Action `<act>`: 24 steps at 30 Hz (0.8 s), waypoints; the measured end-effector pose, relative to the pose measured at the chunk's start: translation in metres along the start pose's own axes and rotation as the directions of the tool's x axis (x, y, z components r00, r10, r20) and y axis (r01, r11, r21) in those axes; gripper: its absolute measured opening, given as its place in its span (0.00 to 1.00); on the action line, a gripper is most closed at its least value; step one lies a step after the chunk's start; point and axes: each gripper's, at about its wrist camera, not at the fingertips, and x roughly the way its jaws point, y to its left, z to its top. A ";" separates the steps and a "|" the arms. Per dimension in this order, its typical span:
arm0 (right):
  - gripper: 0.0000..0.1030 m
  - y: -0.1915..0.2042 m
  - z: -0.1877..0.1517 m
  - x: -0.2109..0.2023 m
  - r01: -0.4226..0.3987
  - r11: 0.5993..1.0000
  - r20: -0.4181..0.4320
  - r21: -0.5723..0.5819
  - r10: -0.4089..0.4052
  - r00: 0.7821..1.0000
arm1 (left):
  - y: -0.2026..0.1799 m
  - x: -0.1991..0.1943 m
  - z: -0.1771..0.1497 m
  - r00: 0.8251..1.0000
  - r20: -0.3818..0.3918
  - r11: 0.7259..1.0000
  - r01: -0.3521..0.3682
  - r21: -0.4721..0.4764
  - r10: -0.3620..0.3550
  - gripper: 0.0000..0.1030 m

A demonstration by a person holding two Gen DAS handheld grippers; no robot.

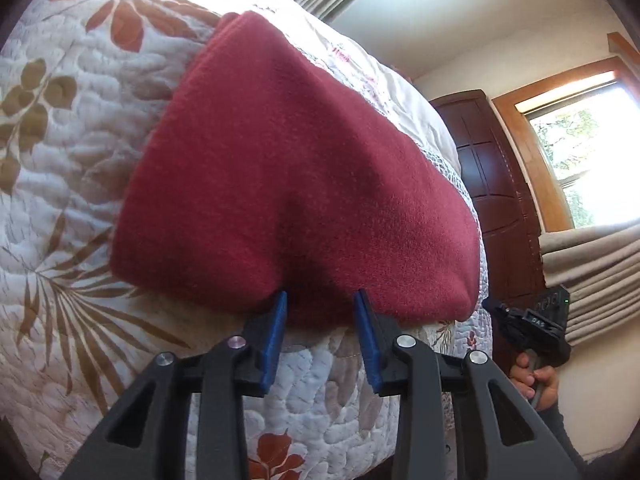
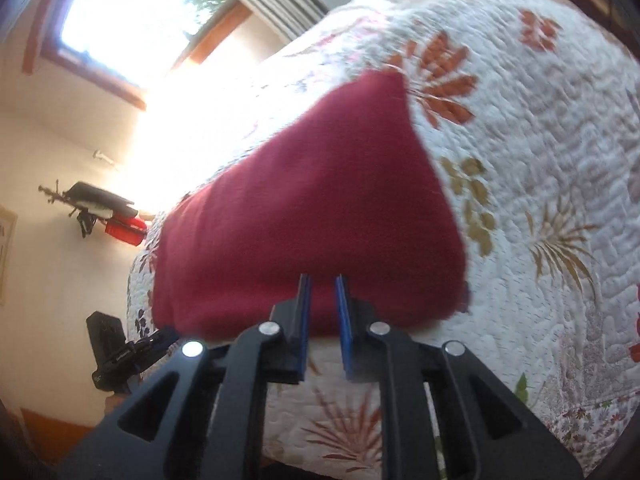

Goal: Fold small clothes

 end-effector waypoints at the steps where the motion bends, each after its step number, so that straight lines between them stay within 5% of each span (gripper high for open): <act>1: 0.18 0.024 0.000 0.007 -0.011 0.999 -0.006 -0.053 0.011 1.000 | 0.006 -0.003 -0.001 1.000 -0.007 1.000 0.011 -0.019 -0.011 0.34; 5: 0.23 0.111 -0.007 0.060 -0.030 0.964 -0.078 -0.265 0.010 0.997 | 0.014 -0.036 0.003 0.993 0.048 0.993 0.110 -0.041 -0.108 0.39; 7: 0.24 0.134 -0.014 0.095 -0.032 0.950 -0.137 -0.311 -0.011 0.990 | 0.023 -0.056 0.012 0.986 0.098 0.989 0.138 -0.052 -0.133 0.50; 11: 0.33 0.169 -0.058 0.133 -0.049 0.903 -0.289 -0.426 -0.085 0.954 | 0.055 -0.079 0.040 0.981 0.153 0.983 0.135 -0.124 -0.115 0.64; 12: 0.42 0.181 -0.066 0.134 -0.052 0.877 -0.295 -0.477 -0.104 0.950 | 0.065 -0.082 0.049 0.983 0.148 0.982 0.128 -0.136 -0.108 0.65; 15: 0.32 0.211 -0.059 0.127 -0.065 0.834 -0.265 -0.547 -0.099 0.959 | 0.075 -0.078 0.079 0.983 0.132 0.981 0.147 -0.126 -0.130 0.67; 19: 0.34 0.247 -0.017 0.143 0.014 0.794 -0.123 -0.608 -0.111 0.986 | 0.085 -0.063 0.111 0.978 0.126 0.971 0.187 -0.146 -0.169 0.69; 24: 0.34 0.254 -0.011 0.221 -0.037 0.799 -0.253 -0.601 -0.146 0.956 | 0.092 -0.046 0.137 0.973 0.085 0.959 0.226 -0.169 -0.215 0.69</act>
